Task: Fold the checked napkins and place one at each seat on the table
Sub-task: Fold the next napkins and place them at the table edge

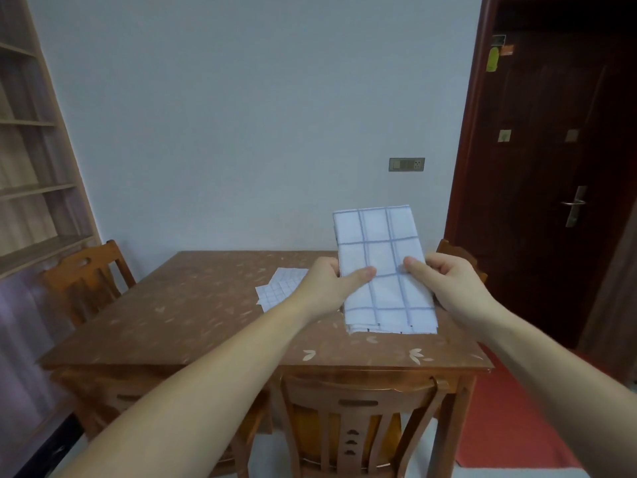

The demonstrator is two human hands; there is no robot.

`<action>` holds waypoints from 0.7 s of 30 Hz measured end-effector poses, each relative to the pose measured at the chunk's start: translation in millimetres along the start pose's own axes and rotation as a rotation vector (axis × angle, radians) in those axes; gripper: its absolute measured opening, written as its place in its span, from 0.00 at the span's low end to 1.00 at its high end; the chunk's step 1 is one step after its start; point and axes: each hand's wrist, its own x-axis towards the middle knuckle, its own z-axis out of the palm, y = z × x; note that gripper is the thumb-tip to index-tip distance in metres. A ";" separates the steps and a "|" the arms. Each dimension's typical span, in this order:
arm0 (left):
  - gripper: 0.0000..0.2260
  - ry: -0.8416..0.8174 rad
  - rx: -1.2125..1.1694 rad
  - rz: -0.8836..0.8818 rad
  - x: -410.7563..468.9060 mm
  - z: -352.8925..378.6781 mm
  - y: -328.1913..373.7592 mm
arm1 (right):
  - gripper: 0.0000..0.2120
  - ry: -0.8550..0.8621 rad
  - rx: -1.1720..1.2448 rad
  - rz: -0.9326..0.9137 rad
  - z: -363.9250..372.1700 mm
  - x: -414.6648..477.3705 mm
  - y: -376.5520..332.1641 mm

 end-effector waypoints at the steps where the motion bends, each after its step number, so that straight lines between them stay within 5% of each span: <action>1: 0.13 -0.009 0.016 -0.009 -0.2 -0.8 0.4 | 0.10 -0.066 0.040 0.023 -4.2 -0.5 -1.8; 8: 0.11 -0.071 -0.392 -0.068 2.0 -1.5 0.8 | 0.10 -0.200 0.262 0.085 -12.4 -0.8 -1.8; 11: 0.07 -0.119 -0.451 -0.070 3.5 -4.5 0.7 | 0.14 -0.162 0.368 0.134 -15.1 0.7 -3.5; 14: 0.17 -0.164 -0.472 -0.091 3.7 -6.3 3.0 | 0.17 -0.138 0.397 0.153 -17.4 1.3 -4.8; 17: 0.17 -0.215 -0.454 -0.079 3.5 -7.3 6.4 | 0.19 -0.131 0.386 0.146 -16.7 3.7 -2.9; 21: 0.16 -0.143 -0.446 -0.081 1.8 -10.3 9.5 | 0.14 -0.034 0.259 0.098 -16.2 7.7 0.3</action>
